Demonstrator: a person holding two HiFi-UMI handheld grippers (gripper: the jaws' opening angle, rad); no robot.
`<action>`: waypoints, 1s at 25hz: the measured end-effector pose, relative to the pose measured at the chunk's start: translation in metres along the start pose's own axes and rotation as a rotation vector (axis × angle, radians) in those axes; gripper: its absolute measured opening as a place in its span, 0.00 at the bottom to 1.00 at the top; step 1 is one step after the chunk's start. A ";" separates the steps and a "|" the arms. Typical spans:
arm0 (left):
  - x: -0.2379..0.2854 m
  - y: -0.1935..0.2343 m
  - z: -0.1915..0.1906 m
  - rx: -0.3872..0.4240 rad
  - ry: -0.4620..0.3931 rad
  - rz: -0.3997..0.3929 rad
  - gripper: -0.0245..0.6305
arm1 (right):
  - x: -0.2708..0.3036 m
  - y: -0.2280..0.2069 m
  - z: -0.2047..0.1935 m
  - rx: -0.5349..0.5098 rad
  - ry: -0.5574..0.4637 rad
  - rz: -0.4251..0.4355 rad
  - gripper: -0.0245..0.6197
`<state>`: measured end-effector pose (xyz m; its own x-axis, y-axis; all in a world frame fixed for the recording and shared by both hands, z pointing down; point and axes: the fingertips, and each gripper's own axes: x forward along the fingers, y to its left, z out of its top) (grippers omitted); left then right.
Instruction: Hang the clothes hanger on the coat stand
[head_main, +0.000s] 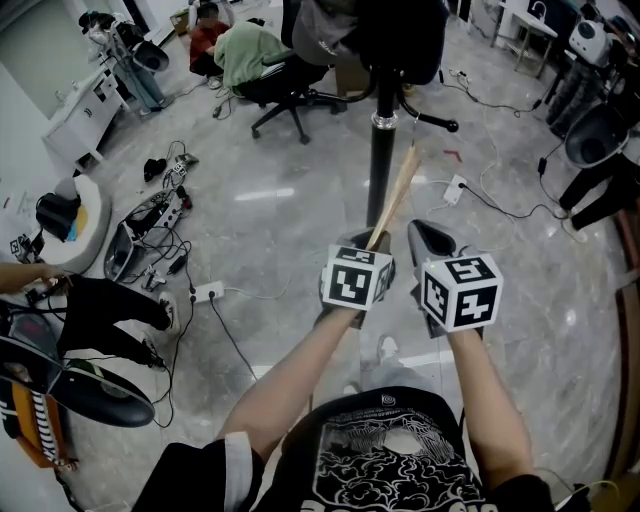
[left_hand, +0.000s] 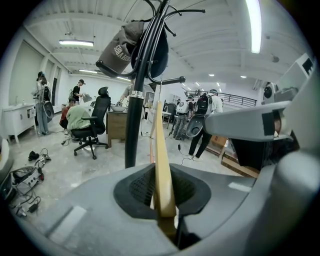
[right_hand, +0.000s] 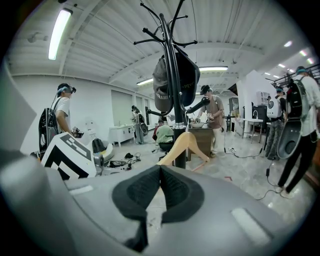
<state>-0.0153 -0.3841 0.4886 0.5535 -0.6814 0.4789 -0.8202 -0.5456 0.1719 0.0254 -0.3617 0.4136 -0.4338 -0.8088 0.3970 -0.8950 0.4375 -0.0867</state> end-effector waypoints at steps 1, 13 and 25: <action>0.000 0.001 0.000 0.001 -0.001 0.001 0.10 | 0.000 0.001 0.000 0.000 0.001 0.000 0.04; -0.001 -0.004 0.004 0.025 -0.005 0.013 0.10 | -0.009 -0.006 -0.004 0.006 0.009 -0.005 0.04; -0.006 -0.001 0.011 0.027 -0.032 0.029 0.18 | -0.012 -0.005 -0.007 0.012 0.014 0.000 0.04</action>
<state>-0.0162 -0.3848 0.4764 0.5339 -0.7123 0.4556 -0.8323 -0.5376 0.1348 0.0356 -0.3517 0.4157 -0.4322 -0.8030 0.4103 -0.8964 0.4324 -0.0980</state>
